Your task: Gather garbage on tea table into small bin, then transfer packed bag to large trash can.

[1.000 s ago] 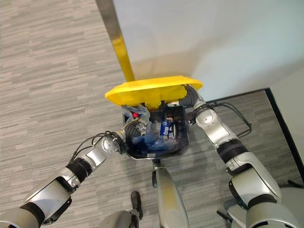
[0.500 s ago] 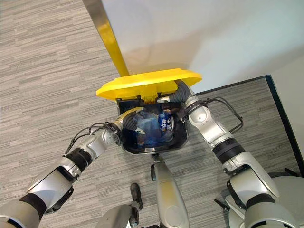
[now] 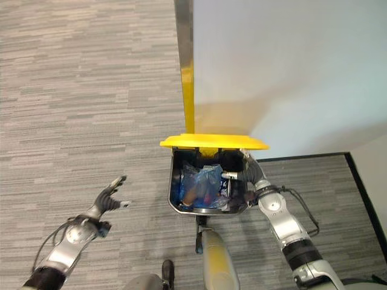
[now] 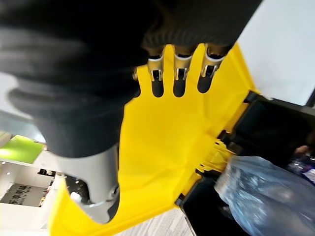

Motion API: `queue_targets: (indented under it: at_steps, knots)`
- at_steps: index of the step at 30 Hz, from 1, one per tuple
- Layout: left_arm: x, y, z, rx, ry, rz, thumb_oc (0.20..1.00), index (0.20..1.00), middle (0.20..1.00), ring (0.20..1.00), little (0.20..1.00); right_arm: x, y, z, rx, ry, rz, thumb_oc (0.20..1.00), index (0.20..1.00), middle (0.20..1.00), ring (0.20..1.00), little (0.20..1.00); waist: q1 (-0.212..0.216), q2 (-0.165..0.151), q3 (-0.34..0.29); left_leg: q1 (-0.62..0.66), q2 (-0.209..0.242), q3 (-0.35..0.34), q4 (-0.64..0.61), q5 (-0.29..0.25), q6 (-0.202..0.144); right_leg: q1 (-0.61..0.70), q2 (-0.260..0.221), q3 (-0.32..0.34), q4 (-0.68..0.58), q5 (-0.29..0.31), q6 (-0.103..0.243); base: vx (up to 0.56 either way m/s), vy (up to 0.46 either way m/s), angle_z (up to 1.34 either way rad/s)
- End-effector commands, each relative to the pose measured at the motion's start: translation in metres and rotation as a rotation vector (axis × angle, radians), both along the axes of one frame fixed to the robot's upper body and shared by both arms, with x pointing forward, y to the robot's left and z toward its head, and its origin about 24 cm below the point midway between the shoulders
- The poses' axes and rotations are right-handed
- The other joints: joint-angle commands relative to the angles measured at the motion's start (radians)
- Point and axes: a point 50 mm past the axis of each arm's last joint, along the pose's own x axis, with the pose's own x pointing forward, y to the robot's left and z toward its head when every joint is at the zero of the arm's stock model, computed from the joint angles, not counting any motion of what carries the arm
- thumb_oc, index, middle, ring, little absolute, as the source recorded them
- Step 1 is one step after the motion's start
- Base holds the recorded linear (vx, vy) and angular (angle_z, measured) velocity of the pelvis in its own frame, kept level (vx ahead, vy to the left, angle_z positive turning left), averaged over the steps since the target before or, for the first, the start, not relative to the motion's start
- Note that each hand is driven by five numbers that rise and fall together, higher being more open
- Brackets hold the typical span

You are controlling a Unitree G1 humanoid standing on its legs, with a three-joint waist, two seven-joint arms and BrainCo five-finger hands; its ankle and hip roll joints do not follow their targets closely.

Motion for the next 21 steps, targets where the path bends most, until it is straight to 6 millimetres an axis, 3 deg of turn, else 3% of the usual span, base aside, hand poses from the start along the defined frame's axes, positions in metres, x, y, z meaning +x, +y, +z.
queue_targets:
  at_steps: [1, 4, 6, 9, 10, 12, 14, 21]
  knots:
    - [0.006, 0.008, 0.009, -0.140, -0.081, 0.106, 1.000, 1.000, 1.000, 1.000, 1.000, 0.006, 0.003, 0.013, -0.024, -0.064, 0.041, 1.000, 1.000, 1.000, 1.000, 1.000, 0.016, -0.022, -0.027, 0.055, -0.077, 0.014, 0.010, -0.100, 0.020, -0.052, -0.106, -0.071, -0.201, 0.194, 0.159, -0.16, 0.086, -0.56]
    - [-0.005, 0.014, 0.001, -0.207, -0.070, 0.182, 1.000, 1.000, 1.000, 1.000, 1.000, -0.004, -0.005, -0.002, -0.025, -0.010, 0.008, 1.000, 1.000, 1.000, 1.000, 1.000, 0.024, -0.011, -0.022, 0.036, -0.067, 0.020, -0.008, -0.051, 0.024, -0.041, -0.107, -0.074, -0.101, 0.148, 0.161, -0.19, 0.040, -0.22]
    - [-0.015, 0.021, -0.002, -0.214, -0.052, 0.221, 1.000, 1.000, 1.000, 1.000, 1.000, -0.024, -0.019, -0.021, -0.048, 0.056, -0.043, 1.000, 1.000, 1.000, 1.000, 1.000, 0.040, 0.010, -0.037, -0.018, -0.052, 0.005, -0.025, -0.004, 0.034, -0.013, -0.087, -0.017, 0.120, 0.027, 0.119, -0.27, 0.024, -0.17]
    - [-0.021, 0.028, -0.006, -0.196, -0.029, 0.249, 1.000, 1.000, 1.000, 1.000, 1.000, -0.038, -0.028, -0.041, -0.041, 0.138, -0.093, 1.000, 1.000, 1.000, 1.000, 1.000, 0.059, 0.027, -0.061, -0.053, -0.018, 0.003, -0.044, 0.037, 0.033, 0.028, -0.063, 0.029, 0.294, -0.066, 0.090, -0.12, -0.063, 0.15]
    - [-0.024, 0.032, -0.007, -0.189, -0.024, 0.275, 1.000, 1.000, 1.000, 1.000, 1.000, -0.042, -0.030, -0.048, -0.035, 0.163, -0.111, 1.000, 1.000, 1.000, 1.000, 1.000, 0.070, 0.023, -0.066, -0.064, -0.010, 0.006, -0.043, 0.042, 0.026, 0.060, -0.060, 0.045, 0.293, -0.077, 0.090, -0.04, -0.161, -0.02]
    - [-0.025, 0.033, -0.007, -0.199, -0.030, 0.289, 1.000, 1.000, 1.000, 1.000, 1.000, -0.049, -0.031, -0.055, -0.015, 0.194, -0.131, 1.000, 1.000, 1.000, 1.000, 1.000, 0.084, -0.007, -0.092, -0.086, -0.013, -0.009, -0.047, 0.055, 0.008, 0.175, -0.029, 0.057, 0.128, -0.130, 0.078, 0.02, -0.230, -0.13]
    - [-0.030, 0.038, -0.011, -0.206, -0.017, 0.323, 1.000, 1.000, 1.000, 1.000, 1.000, -0.054, -0.036, -0.060, -0.018, 0.220, -0.149, 1.000, 1.000, 1.000, 1.000, 1.000, 0.091, -0.029, -0.117, -0.108, 0.011, 0.025, -0.046, 0.063, -0.010, 0.217, -0.007, 0.061, 0.005, -0.135, 0.071, 0.00, -0.277, -0.19]
    - [-0.051, 0.029, -0.036, -0.259, 0.110, 0.326, 1.000, 1.000, 1.000, 1.000, 1.000, -0.079, -0.059, -0.076, -0.053, 0.322, -0.211, 1.000, 1.000, 1.000, 1.000, 1.000, 0.067, -0.023, -0.165, -0.080, 0.055, 0.037, -0.108, 0.104, -0.049, 0.327, 0.019, 0.053, -0.175, -0.116, 0.047, 0.04, -0.146, -0.21]
